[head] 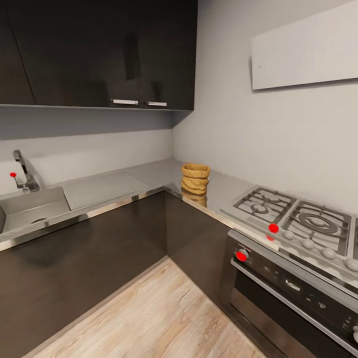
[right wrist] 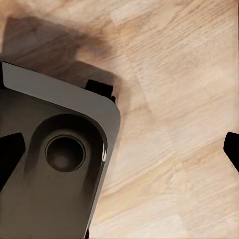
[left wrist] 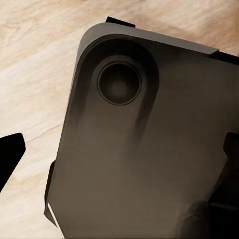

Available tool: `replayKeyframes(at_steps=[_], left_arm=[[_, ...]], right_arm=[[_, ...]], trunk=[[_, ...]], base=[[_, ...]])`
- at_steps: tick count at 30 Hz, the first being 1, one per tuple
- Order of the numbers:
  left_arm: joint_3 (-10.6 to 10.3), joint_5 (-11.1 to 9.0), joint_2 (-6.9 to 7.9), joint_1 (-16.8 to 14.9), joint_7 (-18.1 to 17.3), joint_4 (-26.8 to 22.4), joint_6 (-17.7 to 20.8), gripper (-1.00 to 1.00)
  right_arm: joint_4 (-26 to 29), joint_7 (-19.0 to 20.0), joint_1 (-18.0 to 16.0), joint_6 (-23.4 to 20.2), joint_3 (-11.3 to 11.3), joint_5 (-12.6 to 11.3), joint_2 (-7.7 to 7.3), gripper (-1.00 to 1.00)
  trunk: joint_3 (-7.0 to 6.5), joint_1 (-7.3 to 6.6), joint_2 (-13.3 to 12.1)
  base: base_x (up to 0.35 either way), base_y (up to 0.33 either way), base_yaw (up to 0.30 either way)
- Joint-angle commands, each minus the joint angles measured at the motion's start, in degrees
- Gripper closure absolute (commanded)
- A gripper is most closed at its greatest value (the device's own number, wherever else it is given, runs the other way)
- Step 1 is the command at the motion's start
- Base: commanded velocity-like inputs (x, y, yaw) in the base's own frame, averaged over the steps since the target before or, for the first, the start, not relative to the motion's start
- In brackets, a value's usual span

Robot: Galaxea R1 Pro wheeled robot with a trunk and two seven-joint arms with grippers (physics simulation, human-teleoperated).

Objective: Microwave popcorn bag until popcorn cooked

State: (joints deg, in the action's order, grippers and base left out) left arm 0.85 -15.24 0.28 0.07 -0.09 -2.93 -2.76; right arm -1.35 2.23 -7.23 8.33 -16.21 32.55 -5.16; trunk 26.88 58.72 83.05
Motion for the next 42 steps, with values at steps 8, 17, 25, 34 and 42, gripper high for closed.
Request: replayKeyframes(at_steps=[8,17,25,34,42], left_arm=[[0.2,-0.2,-0.01,0.0,0.0,0.0,-0.2,-1.0],[0.1,-0.4,-0.01,0.0,0.3,0.0,-0.1,-1.0],[0.3,-0.5,-0.01,0.0,0.6,-0.1,-0.3,-1.0],[0.2,-3.4,0.17,0.0,0.5,-0.1,-0.5,-1.0],[0.1,-3.4,0.12,0.0,0.5,-0.2,-0.5,-1.0]], right_arm=[[-0.1,0.1,-0.1,0.6,-0.4,0.3,-0.05,-1.0],[-0.1,0.1,-0.1,0.6,-0.4,0.3,-0.07,-1.0],[-0.1,0.1,-0.1,0.6,-0.4,0.3,-0.1,-1.0],[-0.1,0.1,-0.1,0.6,-0.4,0.3,-0.12,-1.0],[-0.1,0.1,-0.1,0.4,-0.4,0.3,-0.12,-1.0]], trunk=[[0.05,0.01,0.0],[0.05,0.01,0.0],[0.05,0.01,0.0],[0.05,0.01,0.0],[-1.39,-1.75,-3.2]], base=[[0.009,0.001,0.0],[0.146,0.0,0.0],[0.127,0.0,0.0],[0.002,0.0,0.0],[0.0,0.0,0.0]])
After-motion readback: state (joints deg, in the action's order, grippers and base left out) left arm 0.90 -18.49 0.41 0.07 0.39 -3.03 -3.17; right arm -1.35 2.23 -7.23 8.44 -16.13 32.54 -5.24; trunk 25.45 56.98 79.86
